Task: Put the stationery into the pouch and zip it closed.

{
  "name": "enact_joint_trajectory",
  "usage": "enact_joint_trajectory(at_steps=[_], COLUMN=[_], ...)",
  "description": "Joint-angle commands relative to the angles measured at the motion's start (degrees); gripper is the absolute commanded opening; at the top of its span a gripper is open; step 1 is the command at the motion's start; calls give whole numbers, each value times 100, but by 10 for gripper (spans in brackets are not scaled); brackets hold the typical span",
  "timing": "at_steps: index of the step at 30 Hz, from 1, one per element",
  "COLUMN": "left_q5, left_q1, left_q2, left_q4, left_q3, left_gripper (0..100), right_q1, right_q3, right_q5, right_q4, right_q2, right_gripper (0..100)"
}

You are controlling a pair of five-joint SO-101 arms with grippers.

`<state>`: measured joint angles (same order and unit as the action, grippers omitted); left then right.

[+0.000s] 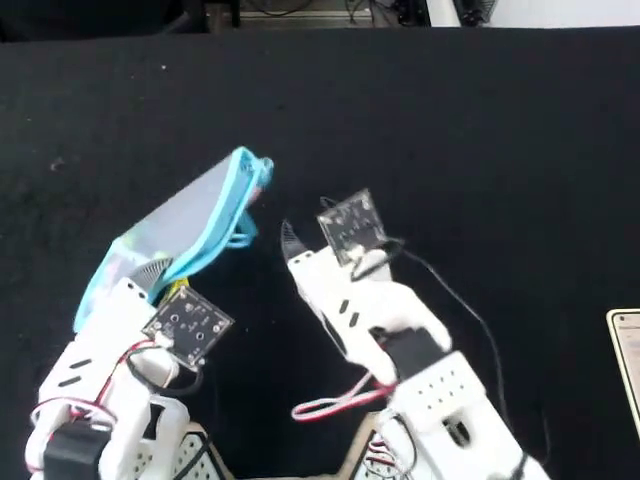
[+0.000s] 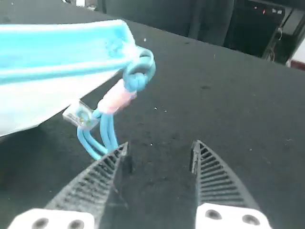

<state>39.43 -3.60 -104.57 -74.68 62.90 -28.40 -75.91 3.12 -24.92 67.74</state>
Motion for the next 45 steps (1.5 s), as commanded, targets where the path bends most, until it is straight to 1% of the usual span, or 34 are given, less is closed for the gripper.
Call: enact_joint_trajectory(at_steps=[1,2,4,6,8,9,12,13,15,17,21,25,27,30,37,41,45], left_q5=[9,0,-255,-598,-826,-905,-1240,-1310,-1327,-1327,-1538,-1916,-2066,-2277,-2796,-2989,-2998], left_q1=[198,338,690,1042,1209,1200,1121,1095,1059,1059,919,646,488,189,-347,-655,-884], left_q2=[0,0,0,9,18,18,18,26,70,316,1459,3174,4123,5556,8273,9187,9538], left_q4=[897,1222,1978,2725,3262,3429,3727,3807,3974,4237,4949,5864,6180,6418,6391,6391,6391], left_q3=[259,400,655,901,1103,1182,1288,1305,1341,1349,1323,1033,708,57,-1420,-2009,-2360], left_gripper=[29,29,29,29,29,29,29,29,29,28,28,28,28,29,30,30,30], right_q1=[-53,-26,114,273,387,413,413,413,466,624,1064,1336,1354,1354,1345,1327,1327], right_q3=[40,-4,-215,-470,-593,-593,-532,-497,-479,-470,-479,-488,-488,-497,-514,-523,-523], right_q5=[70,70,70,70,70,70,70,70,70,70,62,-299,-334,-334,-334,-334,-334], right_q4=[-589,-686,-677,-431,-255,-229,-193,-193,-193,-185,35,123,105,114,97,88,88], right_q2=[954,1147,1473,1657,1648,1604,1446,1393,1314,1288,1288,1262,1262,1262,1253,1253,1253], right_gripper=[201,200,198,198,181,153,28,6,29,12,11,11,11,11,11,11,11])
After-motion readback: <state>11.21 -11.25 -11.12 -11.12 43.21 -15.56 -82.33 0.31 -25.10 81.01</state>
